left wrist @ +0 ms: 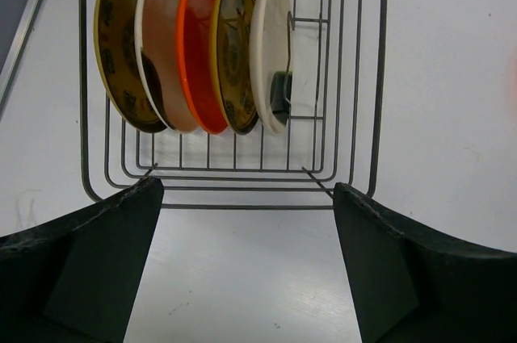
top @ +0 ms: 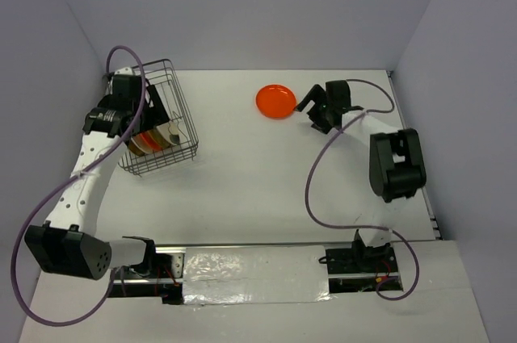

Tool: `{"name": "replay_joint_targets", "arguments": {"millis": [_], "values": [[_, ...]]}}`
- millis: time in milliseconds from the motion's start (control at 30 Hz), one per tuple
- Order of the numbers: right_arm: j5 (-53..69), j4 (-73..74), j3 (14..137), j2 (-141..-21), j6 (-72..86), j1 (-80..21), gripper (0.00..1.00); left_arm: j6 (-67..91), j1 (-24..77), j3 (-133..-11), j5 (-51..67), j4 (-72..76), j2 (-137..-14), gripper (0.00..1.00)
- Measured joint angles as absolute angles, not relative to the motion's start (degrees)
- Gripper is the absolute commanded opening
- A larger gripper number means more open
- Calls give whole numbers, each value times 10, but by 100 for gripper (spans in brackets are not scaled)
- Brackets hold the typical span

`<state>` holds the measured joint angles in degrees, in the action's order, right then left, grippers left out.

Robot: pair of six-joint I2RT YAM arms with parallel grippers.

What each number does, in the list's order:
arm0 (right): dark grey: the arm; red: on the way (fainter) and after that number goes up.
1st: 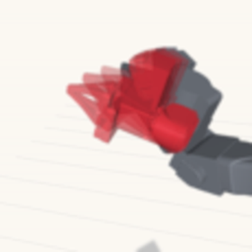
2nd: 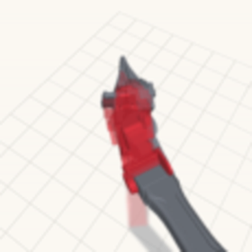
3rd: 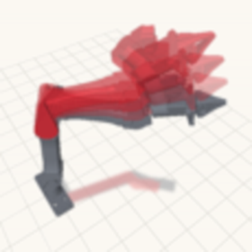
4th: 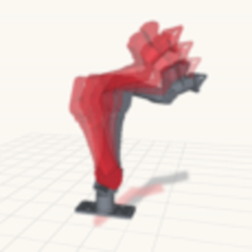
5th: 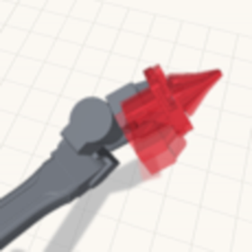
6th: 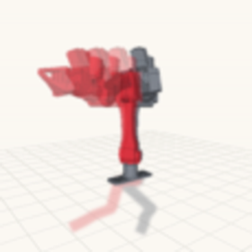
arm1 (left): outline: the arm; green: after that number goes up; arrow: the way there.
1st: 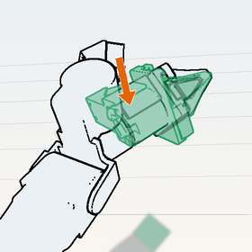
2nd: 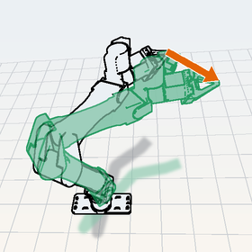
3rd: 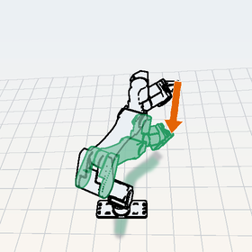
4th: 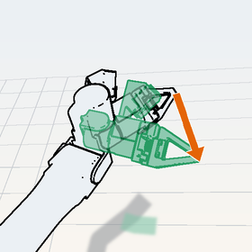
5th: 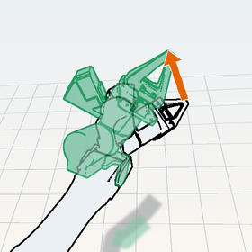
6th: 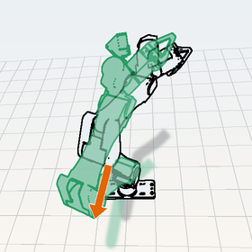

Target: Unload the plates from the dish rack

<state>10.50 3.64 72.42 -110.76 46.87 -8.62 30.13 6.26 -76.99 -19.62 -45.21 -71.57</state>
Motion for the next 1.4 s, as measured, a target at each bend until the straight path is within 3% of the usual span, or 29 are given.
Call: {"name": "replay_joint_targets", "arguments": {"millis": [133,233,300,433,600,1033,1400], "values": [[30,60,630,-945,443,-107,100,303,56,-810,-212,-461,-767,78],[9,65,611,-853,409,-161,100,305,53,-859,-234,-475,-831,73],[1,62,611,-823,388,-209,100,306,51,-895,-249,-489,-875,65],[2,57,585,-785,362,-284,99,316,43,-925,-263,-501,-930,59],[4,58,531,-774,357,-298,98,319,39,-934,-263,-508,-944,51],[29,52,498,-774,349,-314,98,335,39,-951,-263,-500,-1036,47],[43,51,492,-764,348,-323,97,342,38,-960,-266,-510,-1071,14]]}}
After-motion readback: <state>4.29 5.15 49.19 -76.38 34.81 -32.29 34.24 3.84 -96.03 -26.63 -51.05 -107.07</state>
